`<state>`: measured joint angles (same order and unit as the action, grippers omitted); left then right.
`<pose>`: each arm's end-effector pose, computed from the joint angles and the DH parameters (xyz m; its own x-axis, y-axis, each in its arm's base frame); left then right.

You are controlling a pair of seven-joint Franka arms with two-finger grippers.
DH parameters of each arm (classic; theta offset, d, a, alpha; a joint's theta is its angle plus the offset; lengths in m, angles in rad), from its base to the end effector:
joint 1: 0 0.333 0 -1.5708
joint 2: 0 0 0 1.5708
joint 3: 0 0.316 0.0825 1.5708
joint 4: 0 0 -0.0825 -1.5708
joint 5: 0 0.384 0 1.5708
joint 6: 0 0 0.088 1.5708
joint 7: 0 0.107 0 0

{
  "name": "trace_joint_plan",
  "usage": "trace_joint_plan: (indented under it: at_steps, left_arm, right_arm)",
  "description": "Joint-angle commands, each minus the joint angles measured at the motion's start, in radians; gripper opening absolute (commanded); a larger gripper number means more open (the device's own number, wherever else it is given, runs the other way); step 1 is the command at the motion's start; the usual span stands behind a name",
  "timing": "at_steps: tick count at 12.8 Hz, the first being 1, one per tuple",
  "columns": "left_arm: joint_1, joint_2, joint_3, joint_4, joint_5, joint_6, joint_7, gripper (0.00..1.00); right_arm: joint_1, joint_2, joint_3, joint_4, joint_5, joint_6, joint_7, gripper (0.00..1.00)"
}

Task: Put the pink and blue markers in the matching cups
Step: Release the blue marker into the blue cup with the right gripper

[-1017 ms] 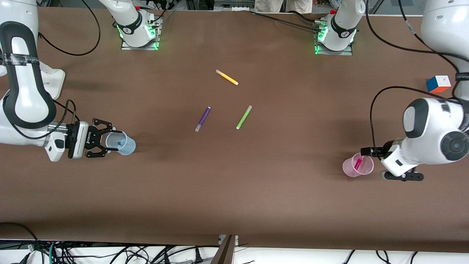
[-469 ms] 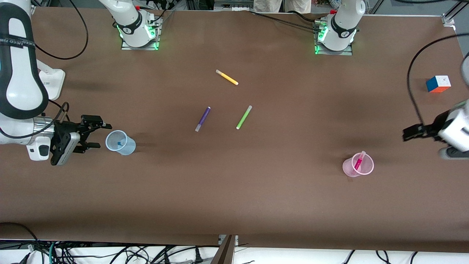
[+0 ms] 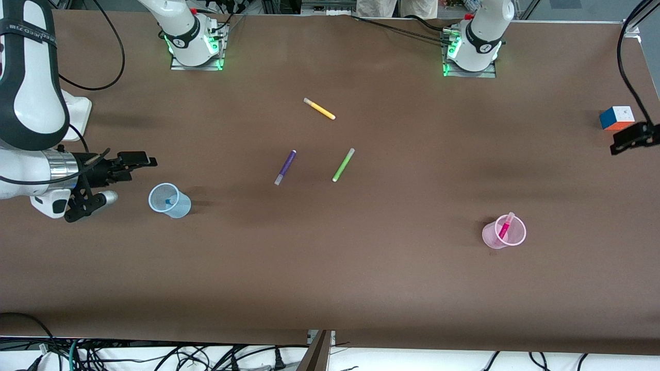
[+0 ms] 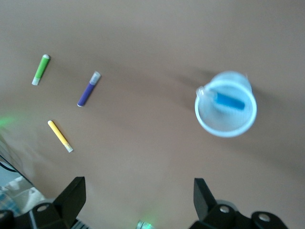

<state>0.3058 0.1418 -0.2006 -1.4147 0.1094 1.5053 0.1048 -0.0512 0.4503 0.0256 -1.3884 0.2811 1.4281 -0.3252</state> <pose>0.5852 0.0832 0.6127 0.9984 0.0083 -0.0564 0.0040 -0.9971 -0.0757 0.6438 0.0136 0.4312 0.9032 0.3222 -0.2837 0.1986 -0.8995 -0.3893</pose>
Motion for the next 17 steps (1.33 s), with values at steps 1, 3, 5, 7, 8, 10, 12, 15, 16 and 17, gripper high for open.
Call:
trace_joint_plan:
  at_steps: [1, 3, 5, 7, 8, 10, 12, 15, 16, 17]
  left_arm:
    - [0.007, -0.076, 0.001, -0.009, -0.045, -0.045, -0.010, 1.00]
    - [0.004, -0.077, -0.011, 0.031, -0.066, -0.094, -0.013, 1.00]
    - [-0.001, -0.082, -0.011, 0.034, -0.114, -0.117, -0.040, 1.00]
    - [-0.007, -0.079, -0.017, 0.034, -0.129, -0.112, -0.056, 1.00]
    - [-0.004, -0.074, -0.037, 0.031, -0.129, -0.106, -0.056, 1.00]
    - [-0.001, -0.074, -0.065, 0.020, -0.128, -0.106, -0.056, 1.00]
    - [0.006, -0.080, -0.104, 0.022, -0.119, -0.134, -0.056, 1.00]
    - [0.024, -0.074, -0.111, 0.039, -0.128, -0.180, -0.106, 1.00]
    - [0.027, -0.074, -0.109, 0.033, -0.122, -0.180, -0.106, 1.00]
    - [0.027, -0.080, -0.105, 0.023, -0.116, -0.191, -0.097, 1.00]
  right_arm:
    - [0.001, -0.027, 0.011, 0.026, -0.086, -0.080, 0.197, 1.00]
    - [0.013, -0.074, 0.013, 0.014, -0.141, -0.096, 0.308, 1.00]
    - [0.013, -0.145, 0.014, -0.033, -0.193, -0.127, 0.406, 1.00]
    - [0.014, -0.241, 0.014, -0.090, -0.226, -0.127, 0.416, 1.00]
    - [0.013, -0.298, 0.014, -0.125, -0.227, -0.130, 0.413, 1.00]
    - [0.011, -0.393, 0.011, -0.179, -0.234, -0.132, 0.402, 1.00]
    - [0.011, -0.448, 0.011, -0.172, -0.287, -0.132, 0.400, 1.00]
    - [0.011, -0.476, 0.010, -0.158, -0.341, -0.121, 0.397, 1.00]
    - [0.011, -0.481, 0.001, -0.158, -0.335, -0.120, 0.400, 1.00]
    - [0.010, -0.478, 0.000, -0.156, -0.333, -0.126, 0.400, 1.00]
